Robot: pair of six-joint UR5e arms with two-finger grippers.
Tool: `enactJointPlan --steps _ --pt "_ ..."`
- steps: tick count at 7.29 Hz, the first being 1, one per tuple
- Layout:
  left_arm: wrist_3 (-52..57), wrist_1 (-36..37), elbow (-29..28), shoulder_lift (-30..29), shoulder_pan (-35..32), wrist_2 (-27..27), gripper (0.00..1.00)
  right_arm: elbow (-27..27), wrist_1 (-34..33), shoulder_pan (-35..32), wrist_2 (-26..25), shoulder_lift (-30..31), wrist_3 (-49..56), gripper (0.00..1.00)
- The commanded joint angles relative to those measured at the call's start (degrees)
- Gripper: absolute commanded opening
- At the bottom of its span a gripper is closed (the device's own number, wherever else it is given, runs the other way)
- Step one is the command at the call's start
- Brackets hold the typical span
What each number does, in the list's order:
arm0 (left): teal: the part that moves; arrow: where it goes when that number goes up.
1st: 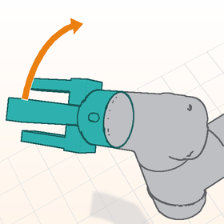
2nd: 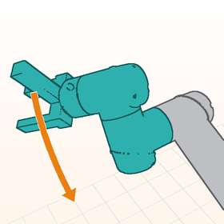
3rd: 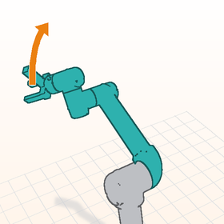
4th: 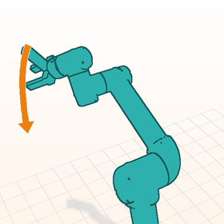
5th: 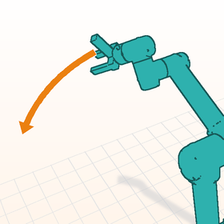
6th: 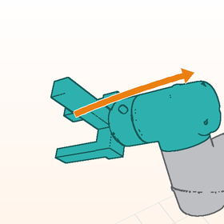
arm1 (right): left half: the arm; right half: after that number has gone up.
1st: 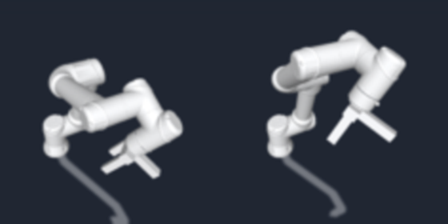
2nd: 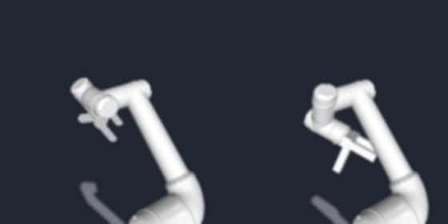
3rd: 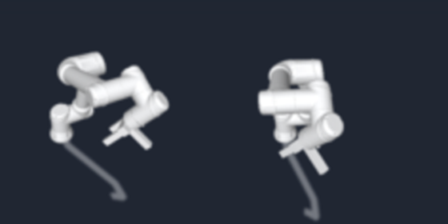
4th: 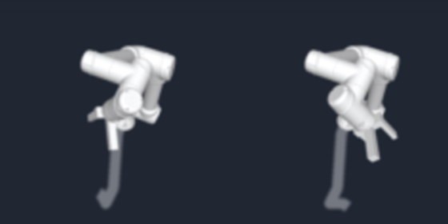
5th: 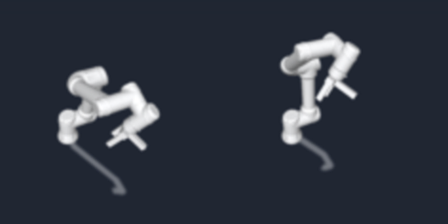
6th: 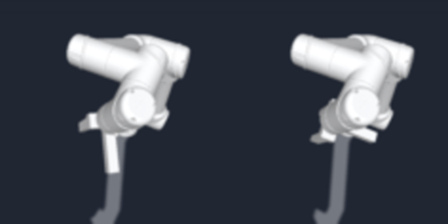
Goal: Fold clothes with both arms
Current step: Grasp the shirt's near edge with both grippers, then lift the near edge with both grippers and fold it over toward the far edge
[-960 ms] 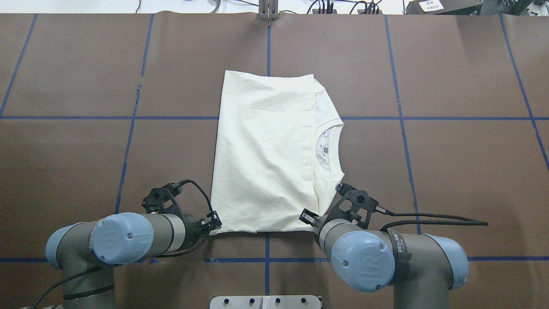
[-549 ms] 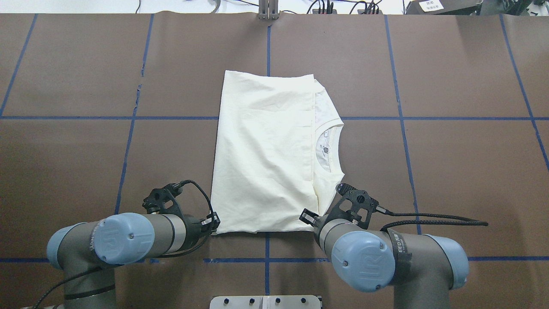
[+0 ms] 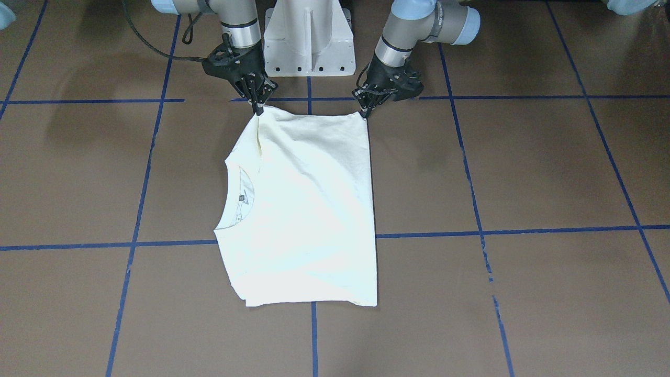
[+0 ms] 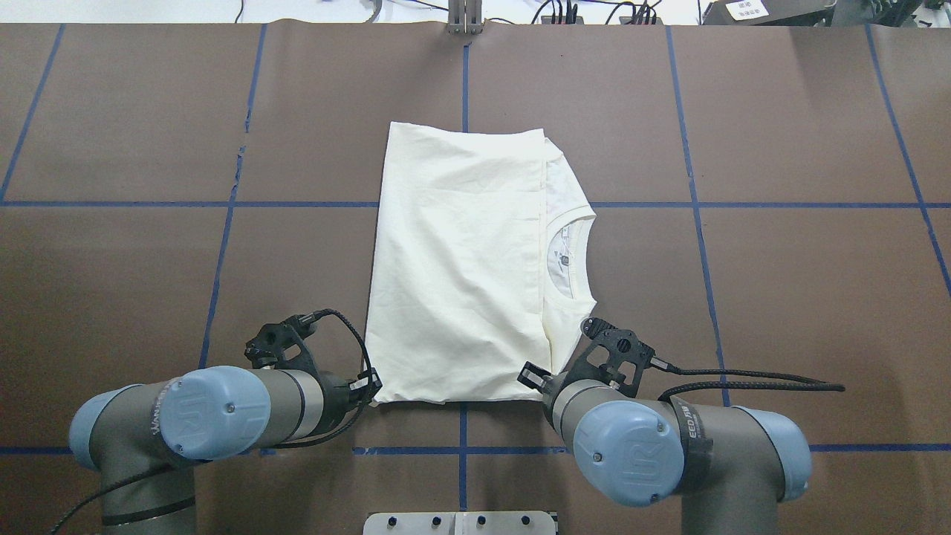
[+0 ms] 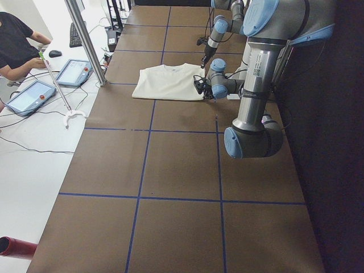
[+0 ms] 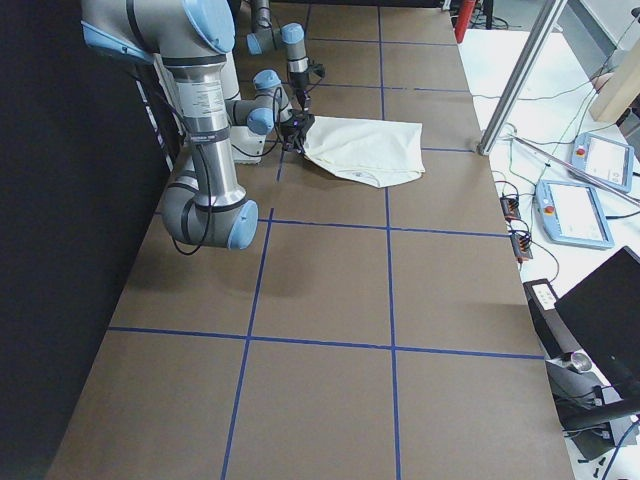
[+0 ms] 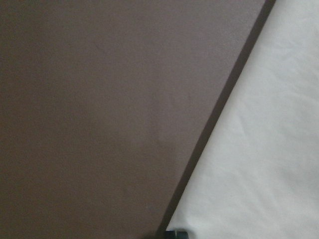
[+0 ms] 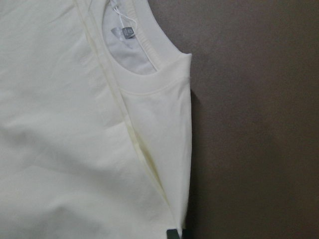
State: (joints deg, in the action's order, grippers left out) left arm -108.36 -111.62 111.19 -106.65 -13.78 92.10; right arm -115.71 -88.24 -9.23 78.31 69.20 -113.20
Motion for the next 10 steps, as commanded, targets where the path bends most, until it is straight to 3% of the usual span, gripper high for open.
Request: enactJointPlan --steps 1,3,5,7,8,10 --pt "0.16 2.37 1.84 -0.14 -0.02 0.19 0.0 -0.04 0.0 -0.08 0.09 0.14 0.09 0.0" --pt "0.16 2.46 5.94 0.82 -0.45 0.19 0.0 -2.31 0.09 -0.17 0.79 1.1 0.09 0.0" --pt "-0.62 2.9 11.57 1.18 -0.54 0.27 0.0 -9.76 0.18 -0.26 4.21 4.26 0.44 0.0" --pt "-0.63 10.75 20.08 1.1 -0.89 0.45 0.0 -15.85 0.18 -3.83 8.94 5.07 0.44 0.0" --pt "0.24 14.46 18.73 -2.48 -4.64 0.36 0.0 -13.34 0.18 -7.69 10.62 3.67 0.61 0.0" --pt "4.01 14.68 8.4 -10.74 -12.81 1.93 0.0 -4.57 0.18 -17.61 19.11 -2.38 5.07 0.0"
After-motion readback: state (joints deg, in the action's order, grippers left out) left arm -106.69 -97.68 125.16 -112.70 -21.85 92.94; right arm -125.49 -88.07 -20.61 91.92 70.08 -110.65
